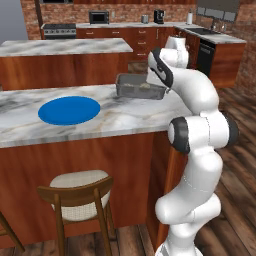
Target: Place two dumplings into each of the tupperware containers and then place the containers in the fridge.
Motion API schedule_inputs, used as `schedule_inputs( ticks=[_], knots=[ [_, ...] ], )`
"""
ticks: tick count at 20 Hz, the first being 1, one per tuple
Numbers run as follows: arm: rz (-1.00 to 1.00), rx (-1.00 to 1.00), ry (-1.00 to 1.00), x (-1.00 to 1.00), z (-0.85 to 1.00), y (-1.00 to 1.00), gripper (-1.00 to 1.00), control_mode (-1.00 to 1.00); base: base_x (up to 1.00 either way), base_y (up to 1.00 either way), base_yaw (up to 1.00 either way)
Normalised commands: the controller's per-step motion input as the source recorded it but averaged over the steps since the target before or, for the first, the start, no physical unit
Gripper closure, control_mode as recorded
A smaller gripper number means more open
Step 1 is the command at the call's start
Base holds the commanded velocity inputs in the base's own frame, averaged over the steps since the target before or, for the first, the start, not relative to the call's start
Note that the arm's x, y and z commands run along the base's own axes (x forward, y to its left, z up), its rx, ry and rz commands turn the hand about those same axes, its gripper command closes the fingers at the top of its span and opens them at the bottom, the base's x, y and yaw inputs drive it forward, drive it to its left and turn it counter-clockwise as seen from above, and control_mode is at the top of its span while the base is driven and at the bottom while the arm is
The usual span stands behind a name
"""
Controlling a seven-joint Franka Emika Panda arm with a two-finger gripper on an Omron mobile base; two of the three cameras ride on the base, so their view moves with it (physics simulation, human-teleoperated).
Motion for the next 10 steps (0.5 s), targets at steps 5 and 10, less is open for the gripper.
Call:
schedule_inputs(
  ticks=[5,10],
  knots=[
    [-0.16,0.0,0.01,-0.94,0.73,0.0,1.0,-1.0,0.0,0.0,0.0],
    [-0.22,0.02,0.03,-0.95,0.48,0.02,1.0,-1.0,0.0,0.0,0.0]
  ],
)
